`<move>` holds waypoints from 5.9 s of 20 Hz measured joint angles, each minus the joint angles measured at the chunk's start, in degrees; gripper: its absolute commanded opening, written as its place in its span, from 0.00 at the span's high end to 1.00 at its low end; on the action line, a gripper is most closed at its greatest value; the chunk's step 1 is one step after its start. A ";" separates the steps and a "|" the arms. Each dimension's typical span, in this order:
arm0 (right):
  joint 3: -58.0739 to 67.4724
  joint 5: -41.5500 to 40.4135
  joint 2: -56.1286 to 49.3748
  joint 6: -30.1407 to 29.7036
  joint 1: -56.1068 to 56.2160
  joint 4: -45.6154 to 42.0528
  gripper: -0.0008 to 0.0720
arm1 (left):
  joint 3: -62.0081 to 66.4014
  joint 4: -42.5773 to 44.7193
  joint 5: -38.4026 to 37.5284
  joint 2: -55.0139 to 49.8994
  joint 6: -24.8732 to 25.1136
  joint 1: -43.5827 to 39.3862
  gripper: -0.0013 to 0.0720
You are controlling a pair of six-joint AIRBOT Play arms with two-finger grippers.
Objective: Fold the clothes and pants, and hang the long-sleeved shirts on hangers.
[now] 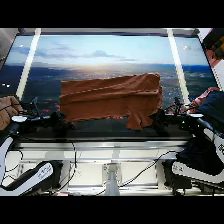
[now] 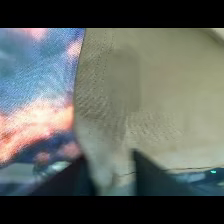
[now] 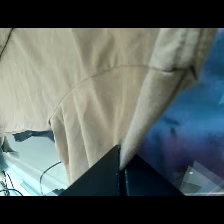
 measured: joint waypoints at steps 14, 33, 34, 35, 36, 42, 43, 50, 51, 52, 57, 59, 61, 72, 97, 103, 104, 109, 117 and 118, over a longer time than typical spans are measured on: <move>0.74 6.21 16.41 0.46 0.00 2.86 0.97 | 10.91 -1.18 -7.04 7.43 0.55 -5.77 0.96; 0.72 -6.47 42.42 22.53 0.33 -4.96 0.97 | 7.61 14.21 -0.57 27.67 -18.16 -5.88 0.96; 0.70 -8.46 40.63 22.80 0.87 -5.03 0.97 | 7.23 12.81 1.25 26.10 -18.45 -5.88 0.96; 0.72 -10.40 38.75 22.91 1.73 -4.98 0.97 | 6.97 11.13 3.41 24.22 -18.82 -5.88 0.96; 0.70 -12.81 36.41 23.15 3.02 -4.96 0.97 | 6.82 9.68 5.09 22.32 -18.88 -5.88 0.96; 0.96 -31.45 21.29 23.54 14.36 -0.33 0.97 | 6.43 4.35 14.95 9.60 -19.26 -9.81 0.96; 1.40 -33.81 18.93 23.54 15.93 0.26 0.97 | 6.43 3.87 17.53 7.87 -19.26 -11.34 0.96; 9.40 -41.70 5.14 23.63 20.57 1.18 0.97 | 6.45 2.93 31.54 -0.35 -19.30 -18.16 0.96; 10.03 -42.25 3.82 23.63 20.70 0.94 0.97 | 6.47 2.86 32.52 -1.11 -19.32 -18.49 0.96; 10.45 -42.49 2.67 23.63 20.81 0.59 0.97 | 6.47 2.86 33.11 -1.62 -19.39 -18.69 0.93; 11.61 -42.47 0.20 23.61 21.03 -0.07 0.38 | 6.47 2.84 34.60 -2.73 -19.52 -19.10 0.02; 11.98 -41.11 0.20 23.61 21.03 -0.35 0.38 | 6.47 2.84 34.58 -2.75 -19.52 -19.15 0.02; 12.24 -39.01 1.16 23.61 21.03 -1.51 0.38 | 6.47 3.58 32.92 -1.95 -19.52 -18.88 0.02; 12.48 -24.13 17.64 23.56 11.69 -22.51 0.38 | 10.91 13.35 5.55 6.67 -16.37 -0.44 0.02; 12.48 -15.12 20.06 23.61 -3.96 -27.61 0.40 | 27.54 3.58 -18.47 -23.04 7.52 -6.40 0.96; 13.31 -13.90 20.06 23.61 -0.20 -23.15 0.97 | 33.86 -0.17 -21.90 -20.28 6.08 -9.33 0.96; 13.79 -14.29 20.06 23.61 1.42 -22.71 0.97 | 35.06 -0.61 -22.43 -19.02 5.22 -9.90 0.96; 17.05 -20.55 18.14 25.64 14.56 -20.90 0.97 | 38.27 -1.88 -23.61 -11.17 -1.62 -13.40 0.96; 29.77 -24.41 -1.33 33.75 38.12 -20.52 0.97 | 39.06 -9.25 -24.04 1.81 -7.91 -18.34 0.96; 31.71 -23.56 -4.42 34.82 40.35 -20.50 0.97 | 39.08 -9.84 -24.02 2.80 -8.26 -18.75 0.96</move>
